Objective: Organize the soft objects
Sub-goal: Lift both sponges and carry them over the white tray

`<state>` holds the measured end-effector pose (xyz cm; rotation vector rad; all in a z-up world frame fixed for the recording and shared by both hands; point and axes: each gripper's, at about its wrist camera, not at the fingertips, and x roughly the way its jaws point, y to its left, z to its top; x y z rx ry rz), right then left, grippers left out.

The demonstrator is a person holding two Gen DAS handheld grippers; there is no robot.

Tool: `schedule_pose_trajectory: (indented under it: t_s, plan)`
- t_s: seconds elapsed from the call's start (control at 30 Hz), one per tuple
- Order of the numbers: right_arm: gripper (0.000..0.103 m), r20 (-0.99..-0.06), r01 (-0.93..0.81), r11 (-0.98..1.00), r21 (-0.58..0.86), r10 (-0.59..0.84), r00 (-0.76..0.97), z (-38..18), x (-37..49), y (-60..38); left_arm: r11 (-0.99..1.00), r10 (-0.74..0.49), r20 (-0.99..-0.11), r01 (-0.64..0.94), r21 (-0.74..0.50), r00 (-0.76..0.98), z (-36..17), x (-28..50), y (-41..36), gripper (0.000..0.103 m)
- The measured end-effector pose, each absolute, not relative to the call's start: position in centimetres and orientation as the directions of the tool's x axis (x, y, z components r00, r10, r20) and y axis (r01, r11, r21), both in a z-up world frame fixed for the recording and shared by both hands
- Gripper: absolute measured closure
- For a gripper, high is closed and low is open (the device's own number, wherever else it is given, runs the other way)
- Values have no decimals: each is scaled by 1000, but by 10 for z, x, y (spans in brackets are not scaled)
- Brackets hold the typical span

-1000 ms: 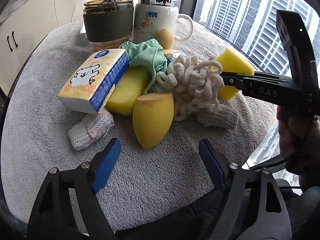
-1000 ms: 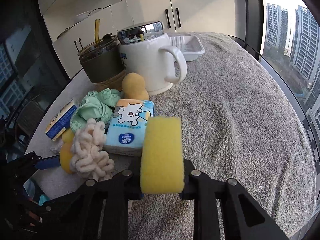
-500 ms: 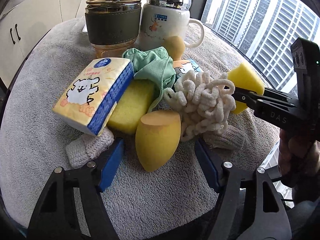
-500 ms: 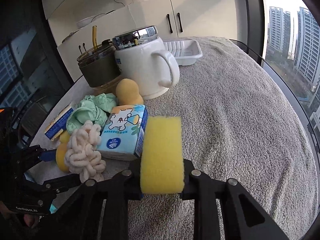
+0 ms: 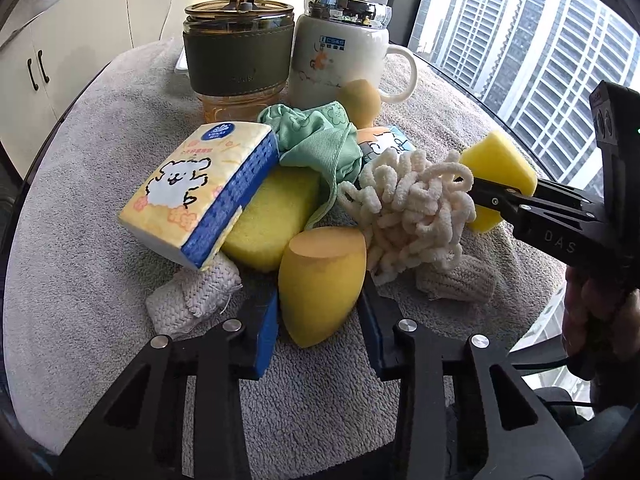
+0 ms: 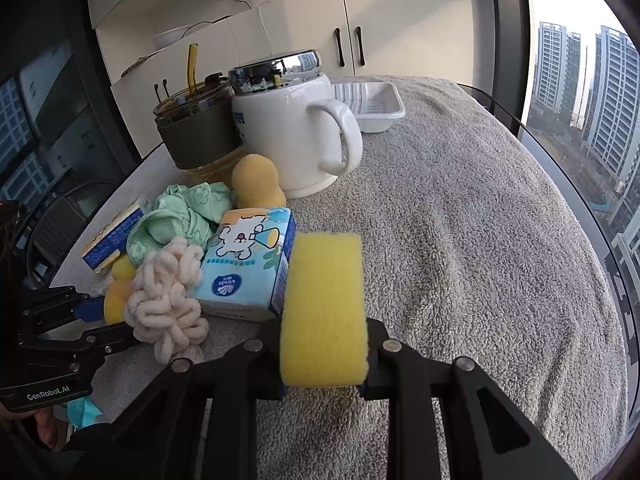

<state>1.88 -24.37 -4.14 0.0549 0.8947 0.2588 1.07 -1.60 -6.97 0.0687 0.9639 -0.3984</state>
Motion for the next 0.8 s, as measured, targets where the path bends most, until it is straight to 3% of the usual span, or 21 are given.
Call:
schedule_pose_trajectory:
  t_s: [0.8]
  plan:
    - [79, -790, -196, 976, 95, 194, 582, -28, 5, -241, 917, -342, -767, 371, -146, 543, -55, -14, 3, 72]
